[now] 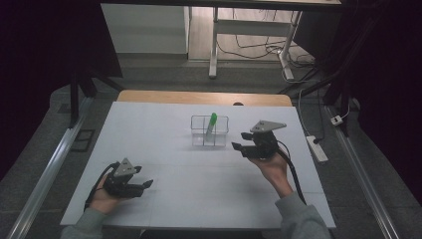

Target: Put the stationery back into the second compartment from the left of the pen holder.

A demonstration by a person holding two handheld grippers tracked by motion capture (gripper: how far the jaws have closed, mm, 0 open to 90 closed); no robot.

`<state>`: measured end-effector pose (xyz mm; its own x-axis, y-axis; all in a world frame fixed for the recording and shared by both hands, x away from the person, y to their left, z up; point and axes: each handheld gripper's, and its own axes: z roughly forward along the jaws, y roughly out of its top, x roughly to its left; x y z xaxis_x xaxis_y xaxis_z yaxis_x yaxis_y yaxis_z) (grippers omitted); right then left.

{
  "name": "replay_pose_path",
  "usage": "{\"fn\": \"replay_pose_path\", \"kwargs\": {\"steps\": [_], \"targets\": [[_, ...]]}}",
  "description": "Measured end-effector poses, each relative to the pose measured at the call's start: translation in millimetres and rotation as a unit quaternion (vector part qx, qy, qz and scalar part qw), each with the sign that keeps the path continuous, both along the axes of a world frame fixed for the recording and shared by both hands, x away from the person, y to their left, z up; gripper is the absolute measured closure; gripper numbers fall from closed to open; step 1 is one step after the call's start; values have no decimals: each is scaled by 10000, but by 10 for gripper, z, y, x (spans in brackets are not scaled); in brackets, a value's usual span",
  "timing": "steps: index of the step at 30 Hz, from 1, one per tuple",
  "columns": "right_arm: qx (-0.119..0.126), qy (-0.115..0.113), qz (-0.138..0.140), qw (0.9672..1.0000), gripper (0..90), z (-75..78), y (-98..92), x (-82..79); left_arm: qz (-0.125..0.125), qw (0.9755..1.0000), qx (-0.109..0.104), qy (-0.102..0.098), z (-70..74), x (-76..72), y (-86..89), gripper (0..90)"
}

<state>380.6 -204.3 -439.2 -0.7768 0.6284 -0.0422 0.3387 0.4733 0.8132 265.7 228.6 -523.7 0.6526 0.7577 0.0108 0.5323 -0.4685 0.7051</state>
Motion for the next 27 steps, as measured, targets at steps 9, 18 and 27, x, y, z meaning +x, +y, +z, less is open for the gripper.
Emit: {"fn": "replay_pose_path", "kwargs": {"steps": [9,18,27], "targets": [[-86,139,-62,9998,379,-259,-484,-414,62,10000,-66,-2,3,7,27,318],[-263,185,-169,9993,362,-412,-715,-621,109,9999,-101,-26,8,9,30,318],[-253,237,-249,9991,358,-481,-806,-618,152,9998,-134,-42,15,14,45,318]]}}
